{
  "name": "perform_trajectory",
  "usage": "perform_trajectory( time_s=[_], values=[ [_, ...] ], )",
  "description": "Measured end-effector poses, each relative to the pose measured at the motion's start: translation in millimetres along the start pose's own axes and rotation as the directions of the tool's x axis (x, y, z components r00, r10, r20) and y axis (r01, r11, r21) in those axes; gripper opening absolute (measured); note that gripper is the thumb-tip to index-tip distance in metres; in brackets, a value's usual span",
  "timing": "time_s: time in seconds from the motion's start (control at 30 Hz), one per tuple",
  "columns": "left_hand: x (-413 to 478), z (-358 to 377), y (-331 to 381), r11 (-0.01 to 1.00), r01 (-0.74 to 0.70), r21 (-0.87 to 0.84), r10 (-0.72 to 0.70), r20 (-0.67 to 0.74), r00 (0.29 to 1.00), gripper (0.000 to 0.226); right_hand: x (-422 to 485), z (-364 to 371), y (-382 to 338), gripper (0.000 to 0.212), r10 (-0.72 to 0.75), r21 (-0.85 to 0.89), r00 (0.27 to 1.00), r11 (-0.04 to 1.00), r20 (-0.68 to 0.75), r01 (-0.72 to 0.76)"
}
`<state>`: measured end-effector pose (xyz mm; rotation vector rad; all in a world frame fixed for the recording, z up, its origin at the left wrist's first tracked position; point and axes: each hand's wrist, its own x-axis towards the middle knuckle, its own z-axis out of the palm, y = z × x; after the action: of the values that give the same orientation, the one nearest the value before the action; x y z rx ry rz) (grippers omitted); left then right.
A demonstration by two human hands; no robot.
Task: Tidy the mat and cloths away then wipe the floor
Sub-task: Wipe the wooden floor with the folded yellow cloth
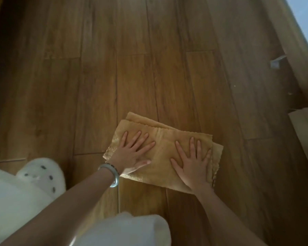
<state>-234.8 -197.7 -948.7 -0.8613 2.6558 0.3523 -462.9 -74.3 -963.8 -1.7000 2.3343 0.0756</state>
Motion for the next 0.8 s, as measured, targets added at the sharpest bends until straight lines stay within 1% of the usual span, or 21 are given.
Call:
perform_trajectory(
  time_s=[0.1,0.17,0.27,0.4,0.5,0.57,0.63,0.73,0.8],
  values=[
    [23,-6,-13,0.997,0.062,-0.044,-0.065,-0.073,0.995,0.068,39,-4,1,0.065,-0.015,-0.013,1.0,1.0,-0.021,0.014],
    [44,-18,-28,0.994,0.098,-0.042,-0.1,-0.051,0.994,0.07,71,-11,-1,0.065,-0.025,-0.013,0.999,1.0,-0.042,0.024],
    [82,-40,-58,0.991,0.125,-0.043,-0.127,-0.05,0.991,0.077,122,-24,-3,0.069,-0.025,-0.041,0.999,0.999,-0.02,0.024],
    [117,-56,-89,0.989,0.141,-0.034,-0.143,-0.061,0.988,0.074,174,-39,-10,0.071,0.012,-0.032,1.0,0.999,0.021,-0.011],
    [113,-50,-90,0.989,0.138,-0.044,-0.142,-0.101,0.985,0.069,171,-39,-14,0.07,0.0,-0.014,1.0,1.0,0.023,0.001],
    [97,-37,-87,0.99,0.133,-0.054,-0.141,-0.165,0.976,0.068,153,-30,-20,0.067,-0.048,-0.002,0.998,0.999,-0.035,0.048],
    [76,-25,-82,0.988,0.134,-0.082,-0.147,-0.193,0.97,0.068,133,-20,-29,0.065,-0.073,0.003,0.995,0.997,-0.074,0.073],
    [61,-16,-75,0.981,0.148,-0.123,-0.171,-0.2,0.965,0.068,122,-16,-44,0.064,-0.043,0.008,0.996,0.999,-0.081,0.044],
    [64,-18,-76,0.978,0.163,-0.13,-0.187,-0.2,0.962,0.068,130,-18,-46,0.064,-0.033,0.005,0.996,0.999,-0.079,0.033]
  ],
)
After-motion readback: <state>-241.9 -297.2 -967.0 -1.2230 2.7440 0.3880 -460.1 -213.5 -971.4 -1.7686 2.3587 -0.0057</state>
